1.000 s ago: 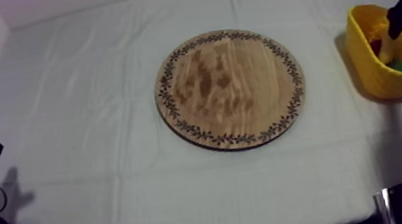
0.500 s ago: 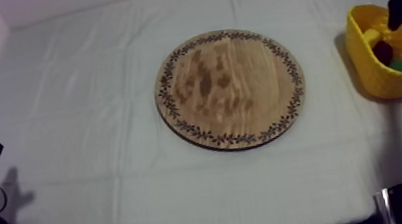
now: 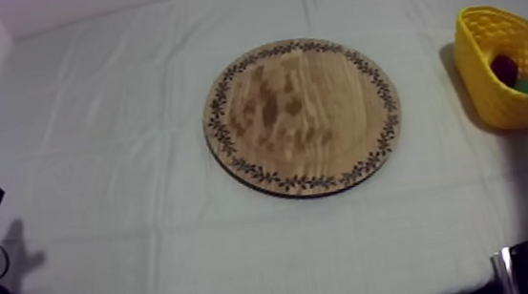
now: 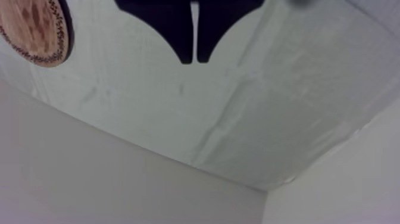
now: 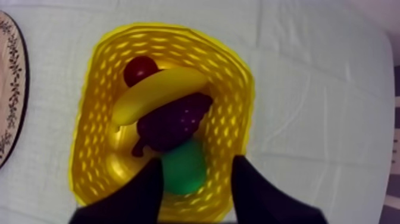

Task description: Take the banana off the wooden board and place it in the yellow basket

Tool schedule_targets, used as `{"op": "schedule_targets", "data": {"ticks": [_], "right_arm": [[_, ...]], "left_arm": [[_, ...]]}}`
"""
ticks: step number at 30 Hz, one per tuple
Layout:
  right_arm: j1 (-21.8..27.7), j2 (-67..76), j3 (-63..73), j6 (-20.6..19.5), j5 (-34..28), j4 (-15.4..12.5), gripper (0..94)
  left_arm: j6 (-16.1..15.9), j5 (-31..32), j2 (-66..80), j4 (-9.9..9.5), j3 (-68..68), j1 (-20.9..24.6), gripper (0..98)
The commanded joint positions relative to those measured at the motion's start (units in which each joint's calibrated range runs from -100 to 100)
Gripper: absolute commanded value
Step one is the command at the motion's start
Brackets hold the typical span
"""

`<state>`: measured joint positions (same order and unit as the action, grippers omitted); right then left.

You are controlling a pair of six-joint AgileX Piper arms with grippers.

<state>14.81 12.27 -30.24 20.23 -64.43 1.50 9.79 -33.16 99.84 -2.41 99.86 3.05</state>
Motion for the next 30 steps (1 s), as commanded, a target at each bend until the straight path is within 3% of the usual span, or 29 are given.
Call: {"op": "schedule_targets", "data": {"ticks": [1,6,14,18,26,30], "right_arm": [[-0.30,5.98,-5.79,0.29,2.64,0.17,27.0],[-0.46,13.39,-13.01,0.46,5.18,-1.03,15.9],[-0.79,23.65,-24.02,2.83,9.01,-5.19,10.7],[-1.05,29.44,-29.28,4.31,9.96,-7.45,3.4],[-2.23,42.61,-39.39,8.24,12.43,-11.56,0.5],[-2.65,49.37,-45.18,6.06,15.56,-14.64,0.4]], "left_arm": [[0.01,0.01,-0.02,-0.01,0.03,0.02,0.1],[0.01,0.01,-0.02,-0.01,0.03,0.02,0.1],[0.01,0.01,-0.02,-0.01,0.03,0.02,0.1],[0.01,0.01,-0.02,-0.01,0.03,0.02,0.1],[0.01,0.01,-0.02,-0.01,0.03,0.02,0.1],[0.01,0.01,-0.02,-0.01,0.03,0.02,0.1]]}}
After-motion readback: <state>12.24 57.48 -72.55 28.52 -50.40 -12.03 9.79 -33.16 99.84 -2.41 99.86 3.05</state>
